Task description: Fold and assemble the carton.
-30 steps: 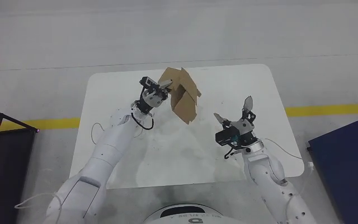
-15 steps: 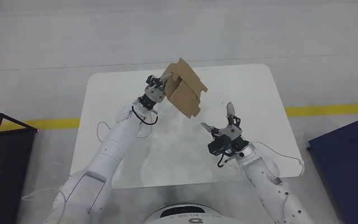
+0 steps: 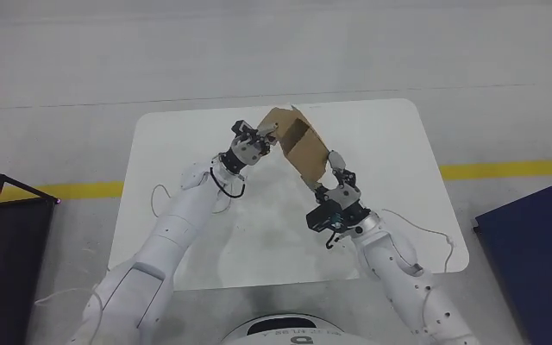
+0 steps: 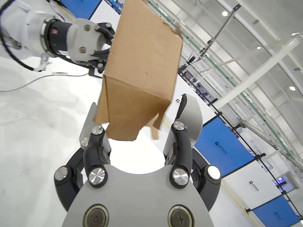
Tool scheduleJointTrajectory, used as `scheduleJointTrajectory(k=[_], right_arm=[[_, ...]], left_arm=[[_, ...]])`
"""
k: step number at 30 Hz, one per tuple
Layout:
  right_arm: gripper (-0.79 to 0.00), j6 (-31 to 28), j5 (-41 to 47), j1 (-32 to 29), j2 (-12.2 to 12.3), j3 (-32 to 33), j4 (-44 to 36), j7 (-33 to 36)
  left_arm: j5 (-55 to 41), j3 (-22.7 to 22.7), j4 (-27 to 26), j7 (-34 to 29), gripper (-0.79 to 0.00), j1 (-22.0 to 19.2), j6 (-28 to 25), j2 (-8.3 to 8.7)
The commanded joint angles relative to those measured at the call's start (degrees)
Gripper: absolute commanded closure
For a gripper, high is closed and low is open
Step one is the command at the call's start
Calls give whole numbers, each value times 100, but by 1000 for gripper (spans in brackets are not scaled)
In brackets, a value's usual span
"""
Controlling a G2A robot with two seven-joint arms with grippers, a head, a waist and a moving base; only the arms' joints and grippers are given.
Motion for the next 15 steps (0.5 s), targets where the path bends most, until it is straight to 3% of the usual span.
scheduleJointTrajectory(k=[1,5,15], right_arm=[[-542,55,3,-24,1,69,-57,32],[-505,159,-78,-157,9,174,-182,55],[-508,407,-609,-456,15,304,-452,391]], left_arm=[[62,-17,12,-5,0,12,-33,0],[373,-28,70,11,0,-6,-174,21],[1035,-46,200,9,0,-53,-440,71]])
